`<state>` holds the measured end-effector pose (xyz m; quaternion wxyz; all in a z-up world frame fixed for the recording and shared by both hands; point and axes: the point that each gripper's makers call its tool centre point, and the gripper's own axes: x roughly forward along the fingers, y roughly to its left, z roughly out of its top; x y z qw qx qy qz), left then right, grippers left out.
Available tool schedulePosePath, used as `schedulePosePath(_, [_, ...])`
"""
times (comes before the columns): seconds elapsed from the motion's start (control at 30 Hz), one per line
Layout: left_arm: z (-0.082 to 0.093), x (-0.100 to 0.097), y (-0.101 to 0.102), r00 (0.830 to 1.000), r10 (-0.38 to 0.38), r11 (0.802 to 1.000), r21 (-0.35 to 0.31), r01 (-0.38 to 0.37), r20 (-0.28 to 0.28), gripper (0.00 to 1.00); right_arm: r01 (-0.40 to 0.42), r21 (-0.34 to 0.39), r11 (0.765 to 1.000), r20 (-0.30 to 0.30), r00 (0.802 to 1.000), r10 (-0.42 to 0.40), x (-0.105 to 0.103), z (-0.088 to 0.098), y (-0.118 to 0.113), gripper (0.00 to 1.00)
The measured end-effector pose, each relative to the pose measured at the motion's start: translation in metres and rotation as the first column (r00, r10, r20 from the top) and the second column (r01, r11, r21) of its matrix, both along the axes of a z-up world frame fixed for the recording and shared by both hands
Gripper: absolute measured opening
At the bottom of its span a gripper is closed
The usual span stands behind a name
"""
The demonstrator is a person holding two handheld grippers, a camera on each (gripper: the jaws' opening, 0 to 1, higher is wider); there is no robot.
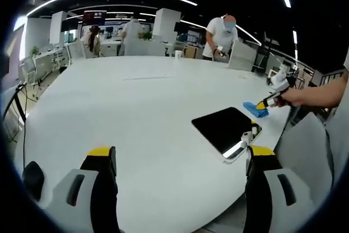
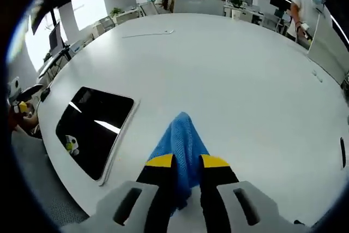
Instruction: Wipe the mirror surface with the cleaning cloth until all visible marks leave the cleaned area.
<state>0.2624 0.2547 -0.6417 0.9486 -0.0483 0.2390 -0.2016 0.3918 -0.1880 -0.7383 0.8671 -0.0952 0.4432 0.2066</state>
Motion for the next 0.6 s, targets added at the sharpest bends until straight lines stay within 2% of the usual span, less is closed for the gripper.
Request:
schedulePosePath(0.07, [0.0001, 0.0, -0.0006, 1.0, 0.0, 1.0, 0.001, 0.0, 0.001, 0.98, -0.006, 0.004, 1.0, -0.015, 1.0, 0.006, -0.0015, -0.0034, 0.0058, 0.11])
schedulePosePath(0.17, [0.0002, 0.0, -0.0031, 1.0, -0.005, 1.0, 0.003, 0.005, 0.006, 0.97, -0.052, -0.054, 0.997, -0.009, 0.999, 0.052, 0.0001, -0.0074, 0.0083, 0.1])
schedulePosePath(0.2, [-0.0001, -0.0008, -0.0041, 1.0, -0.01, 1.0, 0.005, 0.01, 0.005, 0.97, -0.041, -0.049, 0.998, -0.018, 0.999, 0.04, -0.0001, -0.007, 0.0094, 0.07])
schedulePosePath(0.3, [0.0002, -0.0034, -0.0055, 1.0, -0.023, 1.0, 0.011, 0.023, 0.006, 0.97, 0.061, -0.018, 0.998, -0.062, 0.996, -0.062, -0.0014, -0.0074, 0.0084, 0.04])
schedulePosePath(0.4, [-0.0022, -0.0048, -0.0032, 1.0, -0.026, 1.0, 0.016, 0.026, -0.001, 0.97, 0.073, -0.002, 0.997, -0.075, 0.995, -0.073, -0.0005, -0.0065, 0.0073, 0.04])
schedulePosePath(0.53, [-0.0031, -0.0051, -0.0025, 0.999, -0.032, 0.999, 0.02, 0.032, -0.003, 0.97, 0.204, 0.064, 0.977, -0.126, 0.973, -0.195, 0.0007, -0.0067, 0.0064, 0.04])
schedulePosePath(0.6, [-0.0027, -0.0041, -0.0026, 0.999, -0.034, 0.999, 0.021, 0.034, 0.0, 0.98, 0.19, 0.057, 0.98, -0.124, 0.975, -0.182, 0.0014, -0.0065, 0.0057, 0.04])
